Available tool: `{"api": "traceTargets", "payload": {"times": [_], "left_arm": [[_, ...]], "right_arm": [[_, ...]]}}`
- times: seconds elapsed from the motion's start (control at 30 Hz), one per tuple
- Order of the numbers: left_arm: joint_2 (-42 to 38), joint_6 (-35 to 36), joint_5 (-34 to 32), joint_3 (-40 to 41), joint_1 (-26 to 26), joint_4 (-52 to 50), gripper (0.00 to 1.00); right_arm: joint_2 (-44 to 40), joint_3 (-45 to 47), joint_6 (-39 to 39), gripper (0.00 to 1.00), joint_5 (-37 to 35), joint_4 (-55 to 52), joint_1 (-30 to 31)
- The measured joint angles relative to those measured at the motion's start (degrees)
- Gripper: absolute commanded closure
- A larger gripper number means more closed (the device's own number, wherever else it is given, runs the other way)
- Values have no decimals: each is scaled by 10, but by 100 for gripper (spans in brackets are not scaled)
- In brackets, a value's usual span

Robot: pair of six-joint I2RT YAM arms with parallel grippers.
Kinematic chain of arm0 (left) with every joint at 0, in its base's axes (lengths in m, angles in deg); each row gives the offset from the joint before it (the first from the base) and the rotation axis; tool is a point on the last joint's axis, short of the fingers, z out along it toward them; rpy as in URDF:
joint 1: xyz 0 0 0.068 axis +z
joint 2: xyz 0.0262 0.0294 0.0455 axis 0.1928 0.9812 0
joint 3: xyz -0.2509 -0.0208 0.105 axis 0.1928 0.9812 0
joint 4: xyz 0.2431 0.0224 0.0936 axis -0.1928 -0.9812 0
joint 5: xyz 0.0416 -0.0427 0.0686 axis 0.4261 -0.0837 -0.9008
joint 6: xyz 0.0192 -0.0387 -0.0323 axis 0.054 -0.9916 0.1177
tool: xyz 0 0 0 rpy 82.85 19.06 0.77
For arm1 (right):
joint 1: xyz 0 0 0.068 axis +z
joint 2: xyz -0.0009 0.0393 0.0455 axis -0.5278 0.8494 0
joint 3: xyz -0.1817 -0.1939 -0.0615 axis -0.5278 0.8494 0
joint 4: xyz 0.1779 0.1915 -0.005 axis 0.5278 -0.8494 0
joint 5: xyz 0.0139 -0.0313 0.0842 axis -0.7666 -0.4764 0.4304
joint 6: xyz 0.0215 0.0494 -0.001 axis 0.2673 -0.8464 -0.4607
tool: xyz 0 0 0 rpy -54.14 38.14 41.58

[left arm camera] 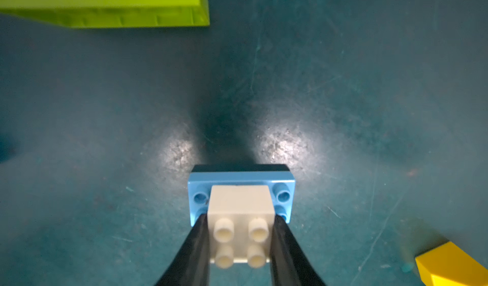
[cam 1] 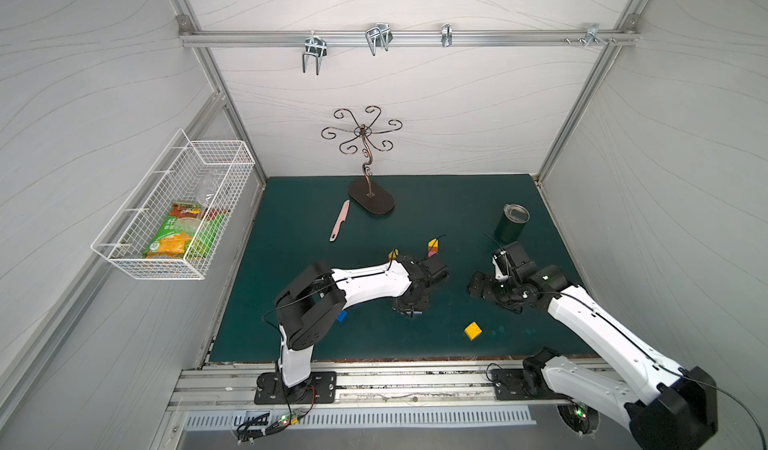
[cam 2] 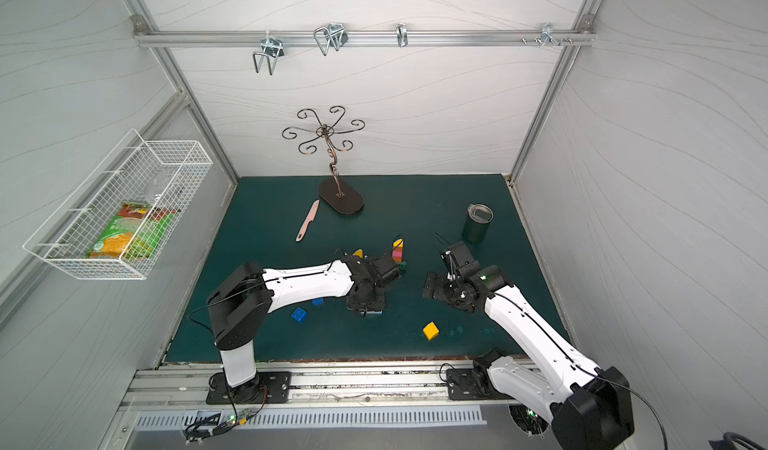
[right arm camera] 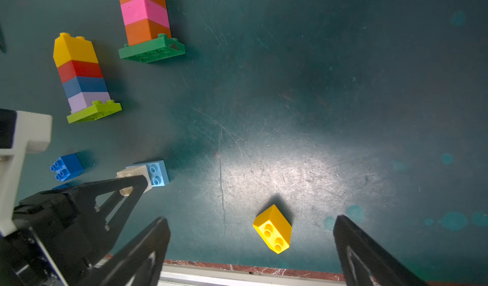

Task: Assemble the number 1 with lego
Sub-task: Assemble the lego brick with the lego brick.

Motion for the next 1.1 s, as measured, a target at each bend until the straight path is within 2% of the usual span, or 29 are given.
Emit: {"api": "traceTargets", "payload": {"times": [0.3, 0.6, 0.9, 1.1], "left_arm": [[2, 2, -1, -1, -3, 0, 100], [50, 22, 0, -57, -8, -51, 100], [51, 21, 5, -58, -9, -54, 100], [47, 19, 1, -58, -10, -54, 74]], "right_arm": [[3, 0, 2, 1, 4, 3, 0], [3, 0, 7, 1, 4, 3, 0], [3, -5, 15, 1, 4, 3, -7], [2, -11, 28, 1, 12, 2, -9]]}}
